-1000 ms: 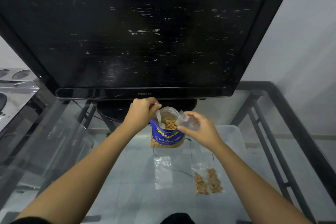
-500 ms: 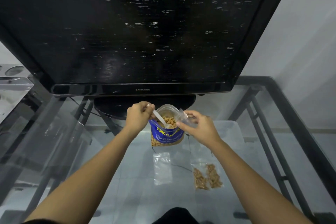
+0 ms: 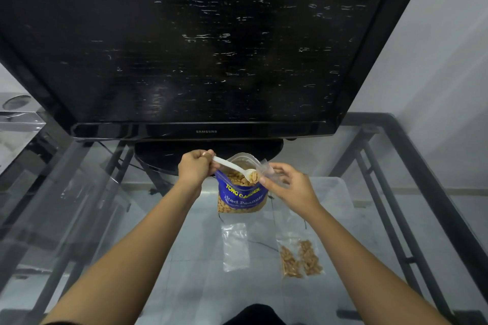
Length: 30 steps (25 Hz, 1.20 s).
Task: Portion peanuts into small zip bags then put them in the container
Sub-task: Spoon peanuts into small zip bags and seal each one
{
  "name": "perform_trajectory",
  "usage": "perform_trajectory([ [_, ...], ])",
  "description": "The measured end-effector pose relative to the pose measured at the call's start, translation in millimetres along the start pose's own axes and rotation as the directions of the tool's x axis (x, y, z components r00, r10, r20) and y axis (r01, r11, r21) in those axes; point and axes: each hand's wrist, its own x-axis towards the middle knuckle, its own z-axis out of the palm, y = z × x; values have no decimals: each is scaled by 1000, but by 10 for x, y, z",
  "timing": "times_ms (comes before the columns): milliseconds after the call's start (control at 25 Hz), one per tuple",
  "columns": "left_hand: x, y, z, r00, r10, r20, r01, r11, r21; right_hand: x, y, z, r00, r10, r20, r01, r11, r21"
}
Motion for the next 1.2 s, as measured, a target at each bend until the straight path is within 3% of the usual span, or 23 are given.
perform_trajectory([
  [160,48,-33,-124,995,-91,-37,85,987,-138,27,4,4,999,-10,-41,11,1000,16],
  [280,91,28,-220,995,-84,-60,74,985,-155,77,-39,-30,992,-106,-61,89,969,-232],
  [400,170,220,-301,996,-21,-85,8,989,-148,145,-110,-20,983,-183,22,172,864,-473],
  [560,217,496,-320,996,69,-59,-73,994,-77,206,-195,76,978,-205,36,199,866,-458],
  [680,66,674,-218,983,183,5,-183,980,81,203,-217,175,970,-241,-15,217,899,-381],
  [800,-228,893,-97,875,462,145,-484,829,279,171,-221,272,963,-248,-101,217,944,-249],
  [920,-545,1070,-8,649,654,389,-759,523,387,142,-227,369,946,-248,-208,227,966,-120],
  [1000,-597,1184,-37,549,764,337,-814,399,422,145,-231,399,944,-211,-253,201,977,-65],
  [1040,-551,1234,-82,553,800,233,-797,426,429,150,-225,394,946,-183,-266,179,983,-37],
  [1120,-388,1227,-191,648,760,41,-719,593,361,147,-183,342,950,-124,-285,133,991,13],
  [1200,-245,1001,-223,730,680,71,-652,662,370,123,-111,277,954,-63,-293,79,996,41],
])
